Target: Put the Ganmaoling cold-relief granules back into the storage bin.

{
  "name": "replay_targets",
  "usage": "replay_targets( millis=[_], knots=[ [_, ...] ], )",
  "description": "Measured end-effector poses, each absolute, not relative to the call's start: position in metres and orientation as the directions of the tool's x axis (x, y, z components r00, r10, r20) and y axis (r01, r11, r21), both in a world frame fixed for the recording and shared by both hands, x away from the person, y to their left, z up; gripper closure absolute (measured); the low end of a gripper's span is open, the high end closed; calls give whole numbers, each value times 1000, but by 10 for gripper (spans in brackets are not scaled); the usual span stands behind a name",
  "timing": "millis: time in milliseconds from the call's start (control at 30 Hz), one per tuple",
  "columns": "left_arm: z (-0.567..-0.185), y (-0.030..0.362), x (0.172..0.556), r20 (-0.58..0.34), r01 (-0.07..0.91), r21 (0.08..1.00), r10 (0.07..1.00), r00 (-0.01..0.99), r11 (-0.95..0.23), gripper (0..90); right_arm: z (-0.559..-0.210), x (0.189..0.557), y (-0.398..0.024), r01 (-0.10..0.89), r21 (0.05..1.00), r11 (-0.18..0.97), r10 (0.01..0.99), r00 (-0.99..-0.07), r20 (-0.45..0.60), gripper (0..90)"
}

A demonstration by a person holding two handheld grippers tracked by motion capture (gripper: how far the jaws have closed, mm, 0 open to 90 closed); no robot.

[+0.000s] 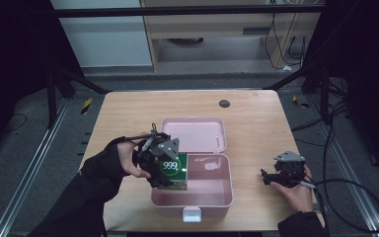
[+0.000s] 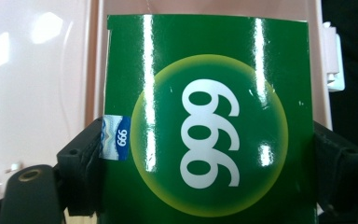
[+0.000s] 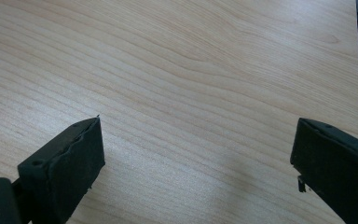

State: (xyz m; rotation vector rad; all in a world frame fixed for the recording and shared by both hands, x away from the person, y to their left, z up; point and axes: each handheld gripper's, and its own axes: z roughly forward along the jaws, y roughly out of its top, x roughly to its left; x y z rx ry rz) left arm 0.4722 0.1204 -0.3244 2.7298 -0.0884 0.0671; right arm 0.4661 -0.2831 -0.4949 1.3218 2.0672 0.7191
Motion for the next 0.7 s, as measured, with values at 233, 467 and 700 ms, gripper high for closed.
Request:
replay_targets(
  millis=[233,467,700],
  knots=[
    [-340,117,472,50,-66,380,-51,997,-923,147,-496,466,-282,616,698,366,921,-345,-180,31],
    [-353,116,473,43,-63,363,-50,998,-930,146,-496,466,-282,615,695,372,919,-350,-182,31],
    [-364,116,474,33,-52,349,-43,999,-936,146,-497,466,-282,617,693,373,919,-350,-182,31]
  ],
)
